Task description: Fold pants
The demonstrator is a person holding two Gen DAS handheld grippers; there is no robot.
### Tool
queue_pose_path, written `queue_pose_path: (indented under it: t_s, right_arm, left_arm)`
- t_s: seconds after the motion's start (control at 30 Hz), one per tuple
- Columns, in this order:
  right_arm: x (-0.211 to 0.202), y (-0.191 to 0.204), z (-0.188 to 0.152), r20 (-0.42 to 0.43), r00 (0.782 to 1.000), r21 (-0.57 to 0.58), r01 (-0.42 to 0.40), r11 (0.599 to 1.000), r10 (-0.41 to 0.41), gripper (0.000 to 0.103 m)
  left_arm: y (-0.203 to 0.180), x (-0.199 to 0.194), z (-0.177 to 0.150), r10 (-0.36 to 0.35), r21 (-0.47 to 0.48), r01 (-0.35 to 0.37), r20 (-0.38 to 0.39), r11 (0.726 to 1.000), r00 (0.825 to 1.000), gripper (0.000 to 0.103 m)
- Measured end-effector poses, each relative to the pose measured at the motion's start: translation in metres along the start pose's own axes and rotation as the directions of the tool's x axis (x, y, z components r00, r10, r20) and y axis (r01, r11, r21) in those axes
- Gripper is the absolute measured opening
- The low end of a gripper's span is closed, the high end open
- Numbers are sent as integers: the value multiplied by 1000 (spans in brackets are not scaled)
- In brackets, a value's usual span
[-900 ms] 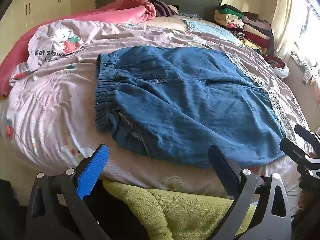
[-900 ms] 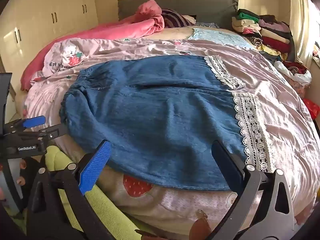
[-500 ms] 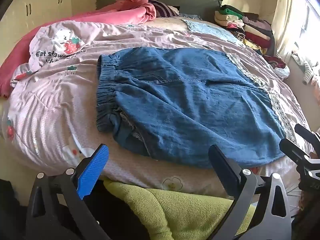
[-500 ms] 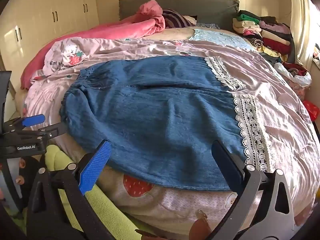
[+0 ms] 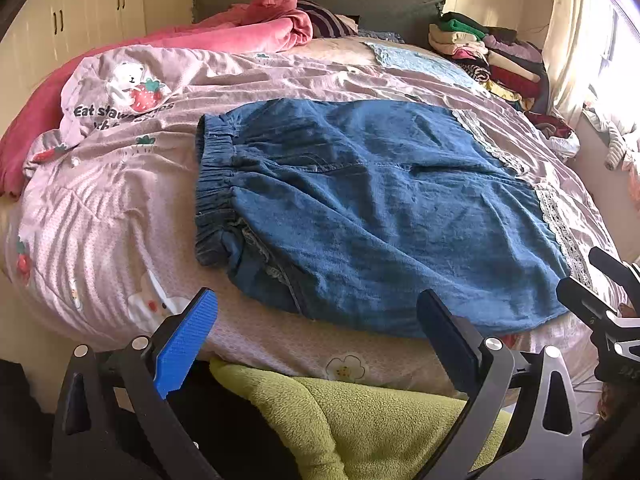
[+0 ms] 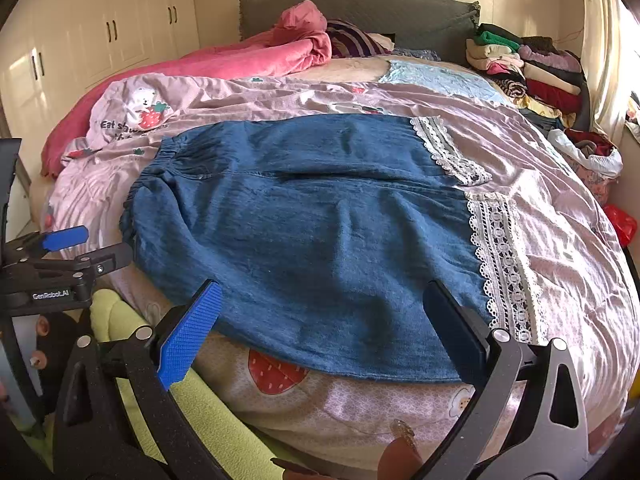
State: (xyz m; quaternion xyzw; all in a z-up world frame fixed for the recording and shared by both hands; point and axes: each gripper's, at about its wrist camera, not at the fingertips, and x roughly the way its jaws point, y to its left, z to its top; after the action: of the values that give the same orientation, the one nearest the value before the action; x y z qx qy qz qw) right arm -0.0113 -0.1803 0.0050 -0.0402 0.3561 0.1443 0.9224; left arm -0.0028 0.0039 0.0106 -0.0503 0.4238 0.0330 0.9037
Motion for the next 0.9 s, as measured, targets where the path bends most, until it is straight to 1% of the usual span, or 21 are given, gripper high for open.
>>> queue_pose_path:
  t_s: [0.9]
  right_arm:
    - [4, 7, 2, -2, 1000, -18, -18, 1000, 18, 95]
  left_arm:
    - [1, -3, 1, 13, -4, -13, 10, 1000, 1000, 99]
